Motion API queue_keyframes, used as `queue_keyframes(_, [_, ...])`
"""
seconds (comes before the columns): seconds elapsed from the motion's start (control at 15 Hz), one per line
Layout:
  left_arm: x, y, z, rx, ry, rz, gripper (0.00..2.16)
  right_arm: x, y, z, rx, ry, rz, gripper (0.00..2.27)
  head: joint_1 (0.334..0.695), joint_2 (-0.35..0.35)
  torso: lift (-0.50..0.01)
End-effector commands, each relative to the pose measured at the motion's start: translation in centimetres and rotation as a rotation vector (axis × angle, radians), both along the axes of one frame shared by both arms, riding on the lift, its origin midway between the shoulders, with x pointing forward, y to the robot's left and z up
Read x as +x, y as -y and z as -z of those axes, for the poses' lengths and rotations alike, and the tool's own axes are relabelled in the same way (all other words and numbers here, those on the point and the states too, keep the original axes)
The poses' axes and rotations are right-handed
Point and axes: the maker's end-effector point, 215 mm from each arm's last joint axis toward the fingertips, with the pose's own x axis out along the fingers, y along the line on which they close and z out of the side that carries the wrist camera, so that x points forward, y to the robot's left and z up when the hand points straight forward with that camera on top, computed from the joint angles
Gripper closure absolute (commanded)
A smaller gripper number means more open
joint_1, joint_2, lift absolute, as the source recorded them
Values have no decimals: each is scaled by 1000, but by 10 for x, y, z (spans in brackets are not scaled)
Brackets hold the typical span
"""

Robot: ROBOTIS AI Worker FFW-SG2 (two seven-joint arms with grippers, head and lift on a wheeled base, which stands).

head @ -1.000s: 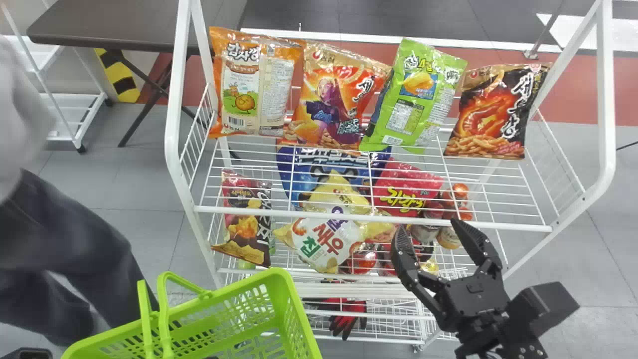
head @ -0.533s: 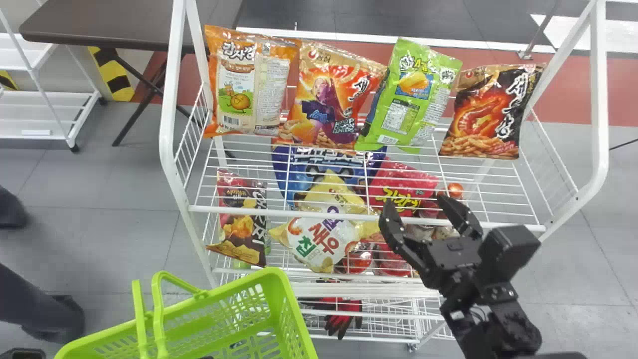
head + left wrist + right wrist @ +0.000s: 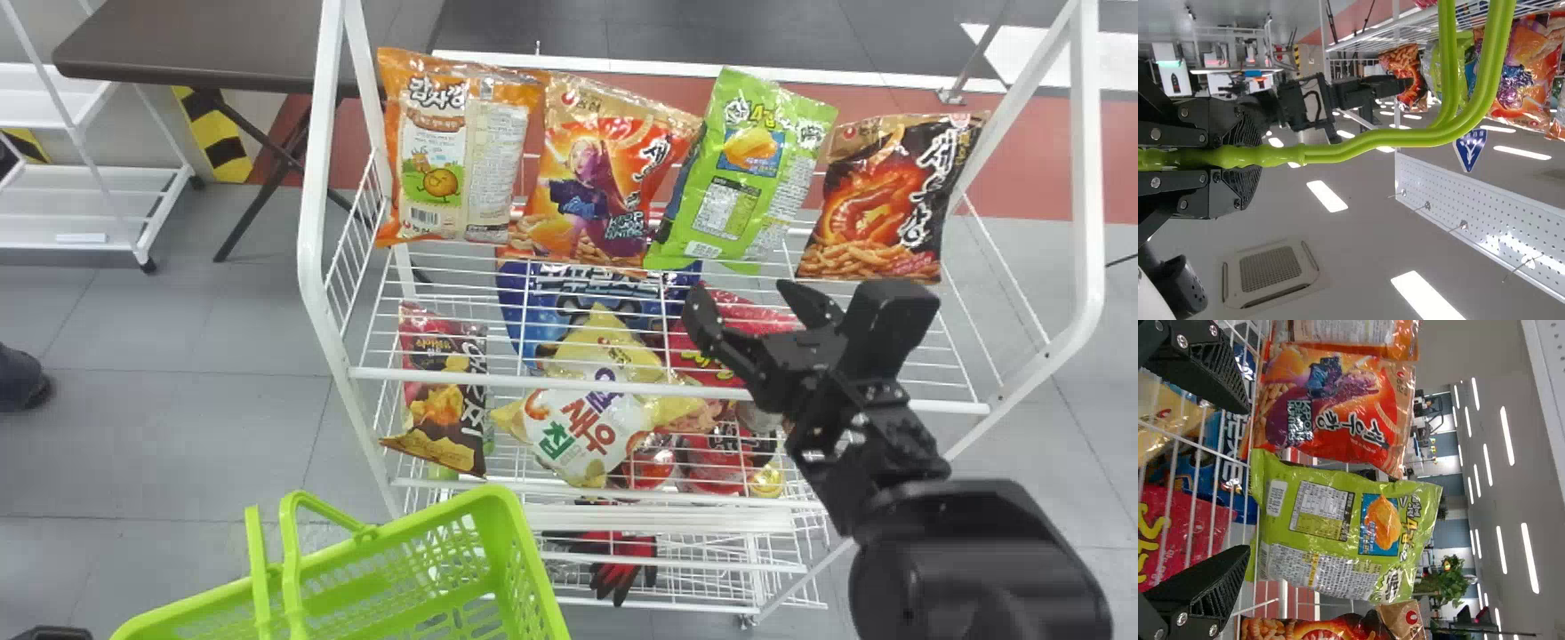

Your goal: Hold basket handle with left hand then pick Gkobukchip with right hand and place into basket

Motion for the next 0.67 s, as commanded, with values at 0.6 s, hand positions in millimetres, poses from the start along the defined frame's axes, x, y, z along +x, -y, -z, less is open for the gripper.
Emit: queue_keyframes(0.6, [0, -3, 0, 1, -2, -8, 2145, 97, 28, -29, 54, -85, -4, 56, 695, -96, 0])
